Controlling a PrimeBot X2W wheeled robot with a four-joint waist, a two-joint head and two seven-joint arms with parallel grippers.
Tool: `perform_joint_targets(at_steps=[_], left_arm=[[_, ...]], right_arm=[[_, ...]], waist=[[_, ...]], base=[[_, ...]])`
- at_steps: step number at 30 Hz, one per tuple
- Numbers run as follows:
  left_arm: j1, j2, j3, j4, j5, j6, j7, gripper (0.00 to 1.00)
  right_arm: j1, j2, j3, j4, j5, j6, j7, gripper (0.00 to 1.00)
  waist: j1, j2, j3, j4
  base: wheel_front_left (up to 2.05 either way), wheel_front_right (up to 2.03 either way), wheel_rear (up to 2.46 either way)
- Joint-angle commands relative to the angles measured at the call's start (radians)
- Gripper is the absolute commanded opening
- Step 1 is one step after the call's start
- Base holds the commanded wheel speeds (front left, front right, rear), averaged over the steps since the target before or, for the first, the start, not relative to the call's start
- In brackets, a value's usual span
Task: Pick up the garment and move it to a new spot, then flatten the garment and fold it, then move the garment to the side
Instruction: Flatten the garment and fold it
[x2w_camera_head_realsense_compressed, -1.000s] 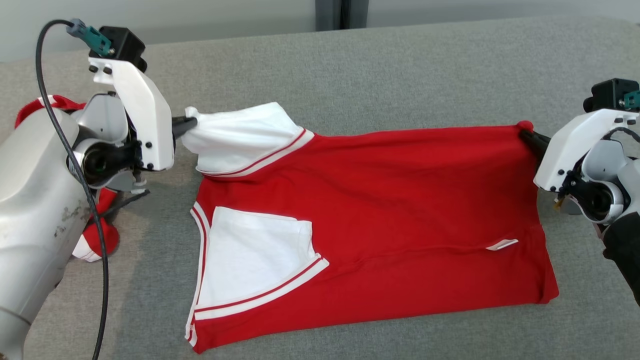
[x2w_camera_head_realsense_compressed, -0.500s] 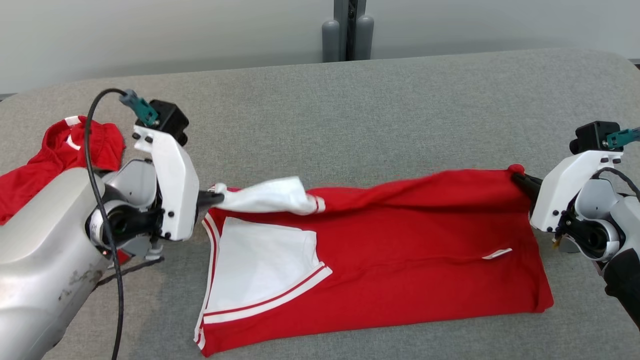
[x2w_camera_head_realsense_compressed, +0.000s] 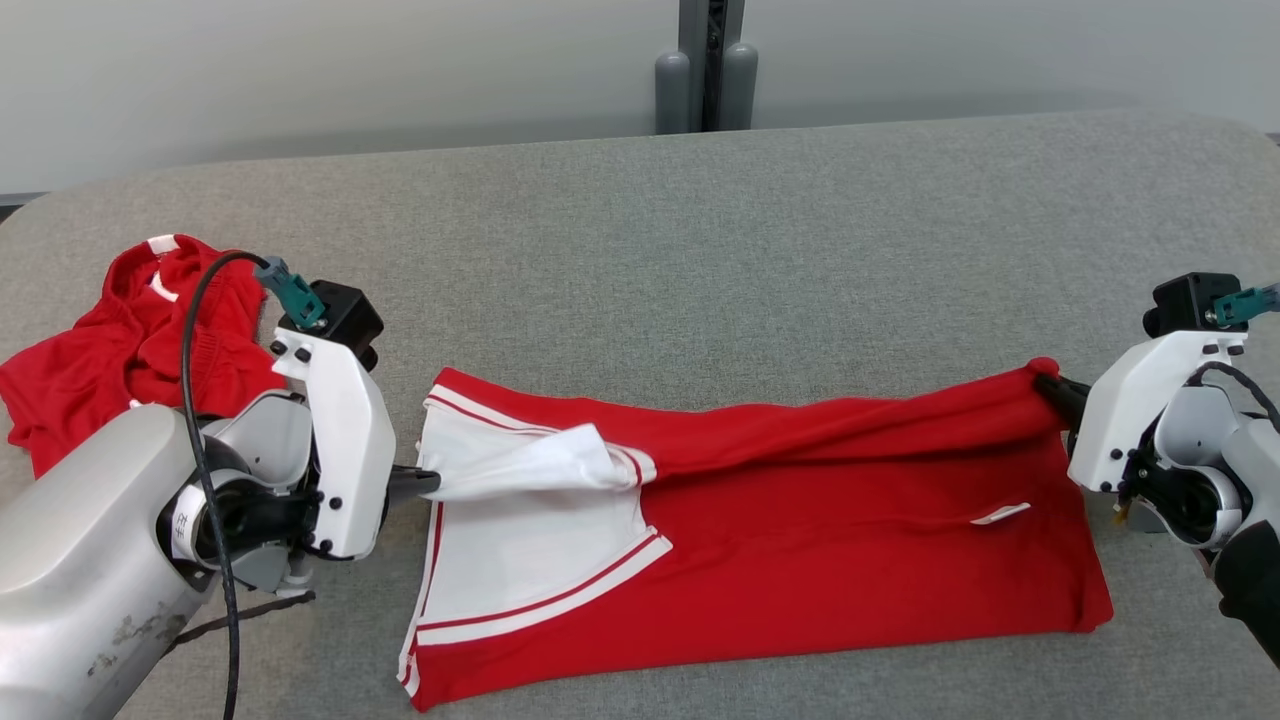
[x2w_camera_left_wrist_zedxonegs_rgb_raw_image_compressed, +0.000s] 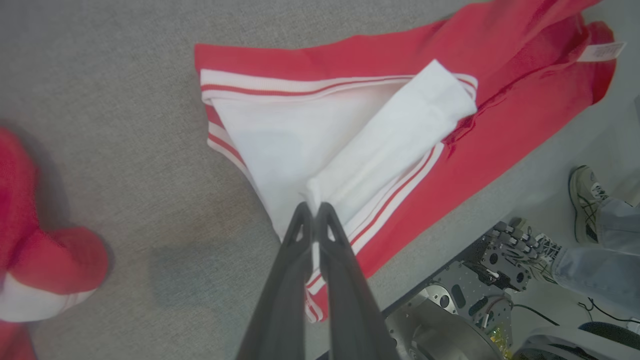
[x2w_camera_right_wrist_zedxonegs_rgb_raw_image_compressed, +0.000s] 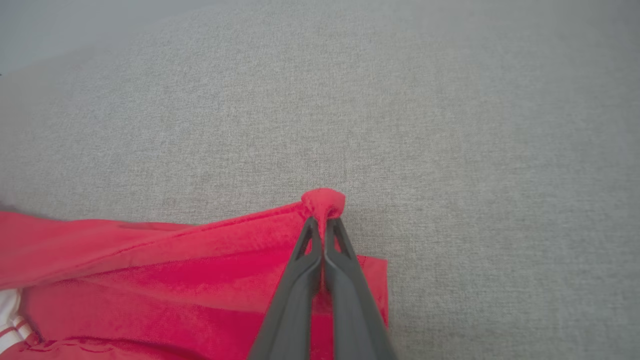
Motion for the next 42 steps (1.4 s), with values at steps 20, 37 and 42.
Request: perform_joint_targets(at_steps=[20,37,42], left_arm=[[0.124,0.027,-0.049,-0.07,-0.023,0.04,0.023,0.0],[0.14,0.023,-0.061,-0.066,-0.028,0.045,0.031,0.0],[0.145,0.02,-0.065,-0.058,-0.034,0.047,0.035,0.0]], right_arm=[[0.068,-0.046,0.073,-0.044,0.061,0.0,0.07,0.0],[0.037,-0.06,0.068,-0.062,0.09,0.0,0.27,0.0],[0.049,-0.057,0.058,-0.043,0.075,0.0,0.278,0.18]], waist=[[0.0,0.0,-0.014,-0.001],[0.0,0.0,-0.018,-0.003],[0.0,0.0,-0.017,-0.004]], base=[[0.0,0.0,0.0],[0.0,0.0,0.0],[0.0,0.0,0.0]])
